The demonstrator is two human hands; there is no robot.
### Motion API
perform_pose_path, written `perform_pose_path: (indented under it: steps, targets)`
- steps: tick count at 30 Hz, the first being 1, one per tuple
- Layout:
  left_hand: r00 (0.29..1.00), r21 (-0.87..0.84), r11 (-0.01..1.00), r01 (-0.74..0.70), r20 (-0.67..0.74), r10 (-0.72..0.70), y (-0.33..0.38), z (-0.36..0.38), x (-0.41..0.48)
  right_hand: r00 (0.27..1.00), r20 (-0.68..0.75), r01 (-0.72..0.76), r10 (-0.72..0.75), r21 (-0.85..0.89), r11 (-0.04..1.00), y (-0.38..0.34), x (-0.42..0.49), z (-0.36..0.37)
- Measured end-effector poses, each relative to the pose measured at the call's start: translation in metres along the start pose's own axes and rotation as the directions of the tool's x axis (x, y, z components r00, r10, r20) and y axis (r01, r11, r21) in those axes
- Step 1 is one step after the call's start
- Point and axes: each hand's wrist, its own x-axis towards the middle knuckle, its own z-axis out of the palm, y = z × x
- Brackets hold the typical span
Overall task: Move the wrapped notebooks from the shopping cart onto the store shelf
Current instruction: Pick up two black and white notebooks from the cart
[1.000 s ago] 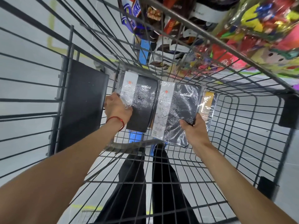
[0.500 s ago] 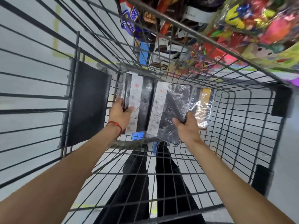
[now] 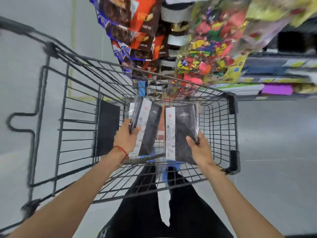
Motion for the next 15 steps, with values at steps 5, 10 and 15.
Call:
perform_pose_path:
  steps: [5, 10, 15]
  targets:
    - [0.989, -0.030, 0.989, -0.146, 0.021, 0.146, 0.048, -0.011, -0.046, 0.996, -0.058, 0.078, -0.072, 0.116, 0.990, -0.017, -0.053, -0.050]
    - [0.964, -0.036, 0.964, -0.263, 0.034, 0.264, 0.098, 0.011, -0.076, 0.971, -0.187, 0.188, -0.152, 0.193, 0.963, -0.012, -0.079, -0.108]
    - [0.927, -0.084, 0.927, -0.367, 0.048, 0.371, 0.155, 0.060, -0.121, 0.944, -0.248, 0.277, -0.217, 0.238, 0.931, 0.017, -0.085, -0.190]
